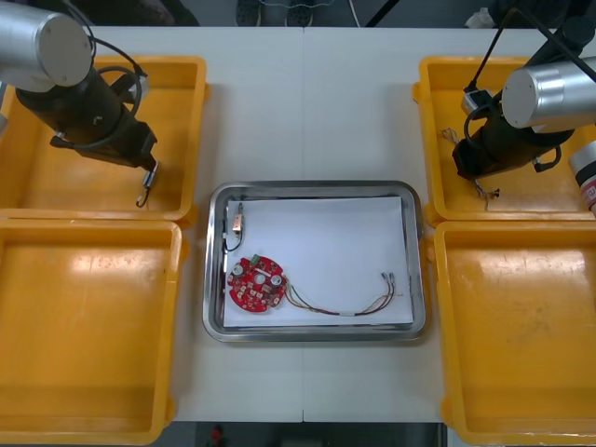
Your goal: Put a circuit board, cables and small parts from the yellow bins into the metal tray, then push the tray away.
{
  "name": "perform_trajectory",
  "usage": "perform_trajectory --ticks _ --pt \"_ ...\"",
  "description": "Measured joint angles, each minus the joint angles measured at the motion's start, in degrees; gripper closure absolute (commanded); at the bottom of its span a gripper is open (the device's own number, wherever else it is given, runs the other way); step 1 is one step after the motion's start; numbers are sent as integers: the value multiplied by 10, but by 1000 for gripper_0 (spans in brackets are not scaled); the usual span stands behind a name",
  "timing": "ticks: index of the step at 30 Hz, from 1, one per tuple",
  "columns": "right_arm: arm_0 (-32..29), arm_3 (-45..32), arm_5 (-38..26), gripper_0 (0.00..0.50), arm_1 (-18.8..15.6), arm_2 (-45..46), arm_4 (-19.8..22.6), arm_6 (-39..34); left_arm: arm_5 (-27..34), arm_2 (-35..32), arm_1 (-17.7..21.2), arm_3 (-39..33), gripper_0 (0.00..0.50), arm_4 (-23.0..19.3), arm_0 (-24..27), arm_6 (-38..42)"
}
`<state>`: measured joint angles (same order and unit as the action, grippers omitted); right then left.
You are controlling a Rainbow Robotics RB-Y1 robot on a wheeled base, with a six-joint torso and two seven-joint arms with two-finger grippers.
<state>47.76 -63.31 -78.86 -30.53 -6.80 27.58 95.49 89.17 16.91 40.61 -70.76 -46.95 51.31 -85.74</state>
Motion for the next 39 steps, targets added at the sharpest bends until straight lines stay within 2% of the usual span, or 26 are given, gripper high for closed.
perform_trajectory --ticks 8,15,24,25,26,27,31,39 --pt "0 -9 -16 500 0 2 -9 -23 -45 40 -1 30 0 0 0 0" --pt "-4 -104 -141 500 0 40 -53 -23 -53 50 -6 43 0 0 0 0" --pt "-6 -248 -300 500 0 96 -53 -23 -79 87 -7 56 0 -6 0 0" --pt "-7 -265 -306 500 0 100 -51 -23 -79 89 -7 57 181 -7 0 0" --pt "-7 -280 -307 500 0 102 -50 -23 -80 90 -7 58 435 -7 0 0" --pt "-7 -295 -307 500 0 103 -45 -23 -81 91 -7 58 500 -7 0 0" --pt "-7 -347 -307 500 0 103 1 -23 -82 93 -7 58 500 -8 0 0" --pt "-8 -405 -309 500 0 103 95 -23 -83 93 -7 58 500 -9 0 0"
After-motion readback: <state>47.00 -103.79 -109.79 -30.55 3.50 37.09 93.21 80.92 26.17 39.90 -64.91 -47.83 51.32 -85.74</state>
